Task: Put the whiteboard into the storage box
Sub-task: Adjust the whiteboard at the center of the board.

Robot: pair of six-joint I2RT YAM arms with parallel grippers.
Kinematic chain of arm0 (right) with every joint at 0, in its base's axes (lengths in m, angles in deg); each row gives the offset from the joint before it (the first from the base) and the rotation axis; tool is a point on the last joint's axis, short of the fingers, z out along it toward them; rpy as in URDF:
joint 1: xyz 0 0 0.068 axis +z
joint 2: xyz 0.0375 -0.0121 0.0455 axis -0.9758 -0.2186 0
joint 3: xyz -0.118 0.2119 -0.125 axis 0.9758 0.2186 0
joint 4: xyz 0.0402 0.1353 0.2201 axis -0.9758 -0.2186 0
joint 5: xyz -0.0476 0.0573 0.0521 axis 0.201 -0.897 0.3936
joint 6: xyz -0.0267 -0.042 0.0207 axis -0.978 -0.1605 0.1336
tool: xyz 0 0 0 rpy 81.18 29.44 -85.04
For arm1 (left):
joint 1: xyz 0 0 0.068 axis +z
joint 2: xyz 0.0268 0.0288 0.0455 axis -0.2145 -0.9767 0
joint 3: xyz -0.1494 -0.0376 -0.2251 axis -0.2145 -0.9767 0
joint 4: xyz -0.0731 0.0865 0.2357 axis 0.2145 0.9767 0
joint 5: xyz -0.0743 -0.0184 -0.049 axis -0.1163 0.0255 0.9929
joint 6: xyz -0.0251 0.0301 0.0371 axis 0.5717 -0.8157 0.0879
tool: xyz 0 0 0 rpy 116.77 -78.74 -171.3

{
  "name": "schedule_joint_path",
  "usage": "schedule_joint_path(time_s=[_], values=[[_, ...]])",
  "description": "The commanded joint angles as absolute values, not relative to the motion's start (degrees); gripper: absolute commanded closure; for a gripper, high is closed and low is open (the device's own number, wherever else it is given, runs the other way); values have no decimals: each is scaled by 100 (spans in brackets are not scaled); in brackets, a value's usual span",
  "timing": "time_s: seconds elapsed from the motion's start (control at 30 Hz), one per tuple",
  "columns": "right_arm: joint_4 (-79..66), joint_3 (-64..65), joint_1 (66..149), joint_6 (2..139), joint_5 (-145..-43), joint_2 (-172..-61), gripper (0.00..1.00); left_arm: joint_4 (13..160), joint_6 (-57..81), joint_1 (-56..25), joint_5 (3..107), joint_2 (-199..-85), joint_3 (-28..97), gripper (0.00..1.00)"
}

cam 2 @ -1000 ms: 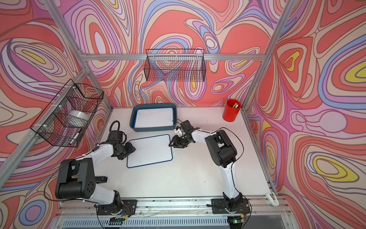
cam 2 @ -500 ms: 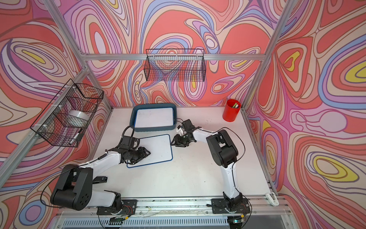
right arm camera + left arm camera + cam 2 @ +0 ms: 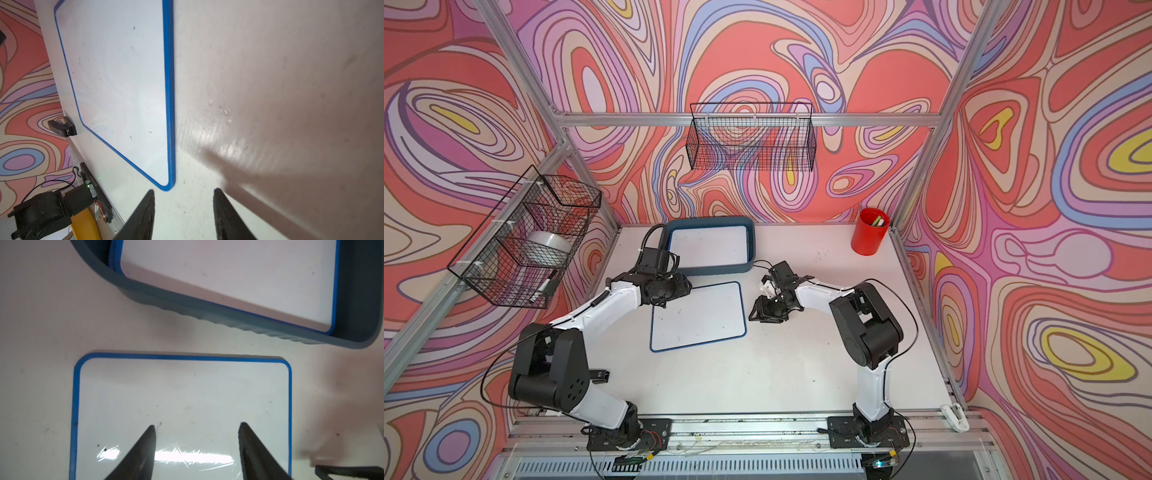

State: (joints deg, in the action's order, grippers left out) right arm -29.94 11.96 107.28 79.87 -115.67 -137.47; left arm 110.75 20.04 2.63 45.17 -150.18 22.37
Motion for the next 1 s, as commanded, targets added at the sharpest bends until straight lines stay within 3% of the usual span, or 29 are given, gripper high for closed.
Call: schedule_joint_path(time_s=[0.0,0.23,0.53,0.97], values=[[-2679,1480,10812,8183,-11548,-13521,52,10803,1372,487,4411,-15494,2363,41],[-2294,1705,11044,8432,-11650,-13504,52,10526,1316,1080,5481,-15990,2527,42],[-2122,1375,11721,8650,-11647,-13854,52,10598,1422,1569,5969,-16547,2927,42],[-1780,1315,12440,9083,-11233,-14113,52,11289,1578,1678,6359,-17303,3555,42]])
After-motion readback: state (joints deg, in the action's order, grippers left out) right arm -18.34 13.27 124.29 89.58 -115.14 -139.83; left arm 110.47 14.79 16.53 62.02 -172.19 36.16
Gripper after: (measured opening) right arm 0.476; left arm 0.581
